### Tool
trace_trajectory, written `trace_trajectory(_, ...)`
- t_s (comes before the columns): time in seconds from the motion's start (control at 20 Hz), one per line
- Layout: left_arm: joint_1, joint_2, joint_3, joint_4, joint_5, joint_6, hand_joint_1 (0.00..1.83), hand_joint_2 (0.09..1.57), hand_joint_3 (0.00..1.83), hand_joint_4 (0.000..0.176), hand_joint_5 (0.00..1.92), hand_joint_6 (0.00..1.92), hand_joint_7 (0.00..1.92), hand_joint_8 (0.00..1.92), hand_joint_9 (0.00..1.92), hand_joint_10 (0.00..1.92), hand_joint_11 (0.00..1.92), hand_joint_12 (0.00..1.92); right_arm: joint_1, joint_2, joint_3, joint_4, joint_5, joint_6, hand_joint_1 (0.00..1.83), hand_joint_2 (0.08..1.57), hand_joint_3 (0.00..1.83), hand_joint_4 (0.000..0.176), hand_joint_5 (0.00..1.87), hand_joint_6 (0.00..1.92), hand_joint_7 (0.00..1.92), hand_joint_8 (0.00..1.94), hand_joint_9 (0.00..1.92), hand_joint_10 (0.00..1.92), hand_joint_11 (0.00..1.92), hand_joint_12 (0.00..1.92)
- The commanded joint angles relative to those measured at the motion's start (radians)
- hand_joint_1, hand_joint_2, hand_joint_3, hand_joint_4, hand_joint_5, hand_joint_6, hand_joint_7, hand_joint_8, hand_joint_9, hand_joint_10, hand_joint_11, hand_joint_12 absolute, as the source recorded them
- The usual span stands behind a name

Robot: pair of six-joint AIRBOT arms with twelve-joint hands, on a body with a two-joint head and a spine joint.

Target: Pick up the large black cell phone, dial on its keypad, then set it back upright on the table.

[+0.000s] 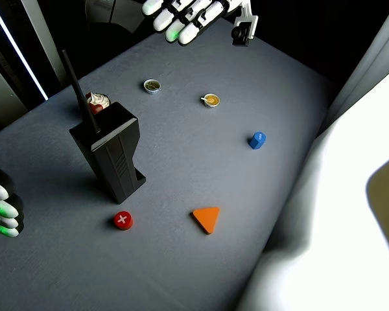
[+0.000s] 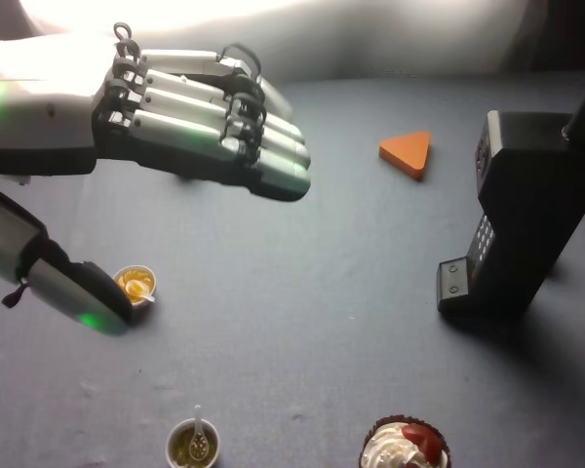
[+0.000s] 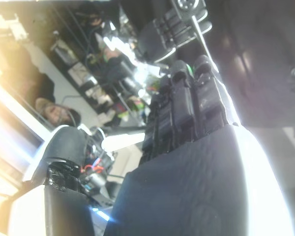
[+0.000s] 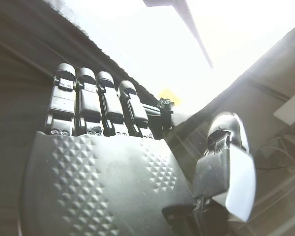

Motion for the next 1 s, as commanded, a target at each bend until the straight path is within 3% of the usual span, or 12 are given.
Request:
trace_trajectory(0.0,-0.028,0.004,-0.002,-0.105,-0.062,-0.003,0.41,1.12,0.01,0.0,0.27,0.01,0.29,0.0,0.28,0.01,0.0,0.7,0.011,0.006,0.0,-0.032,0.126,0.011,0.27,1.09,0.02,0.0,0.37,0.01,0.38,0.01,0.32,0.02,0.05,0.9)
trace_trajectory(0.55,-0.021,-0.001,0.002,-0.068,-0.076,-0.023,0.42,1.11,0.0,0.0,0.27,0.0,0.29,0.0,0.28,0.0,0.0,0.68,0.017,0.006,0.005,-0.032,0.126,0.011,0.24,1.09,0.0,0.0,0.34,0.0,0.33,0.0,0.27,0.0,0.0,0.82)
trace_trajectory(0.8,-0.025,-0.003,0.004,-0.029,-0.076,-0.012,0.42,1.11,0.0,0.0,0.27,0.0,0.29,0.0,0.29,0.0,0.0,0.67,0.038,-0.016,0.047,-0.028,0.126,0.019,0.34,1.04,0.0,0.0,0.34,0.01,0.31,0.0,0.26,0.0,0.0,0.81)
trace_trajectory(0.95,-0.008,-0.003,0.02,-0.037,-0.095,-0.025,0.44,1.11,0.0,0.0,0.28,0.0,0.3,0.0,0.3,0.01,0.0,0.72,0.058,-0.042,0.073,-0.019,0.126,0.043,0.38,1.05,0.0,0.0,0.25,0.0,0.22,0.0,0.17,0.0,0.0,0.68)
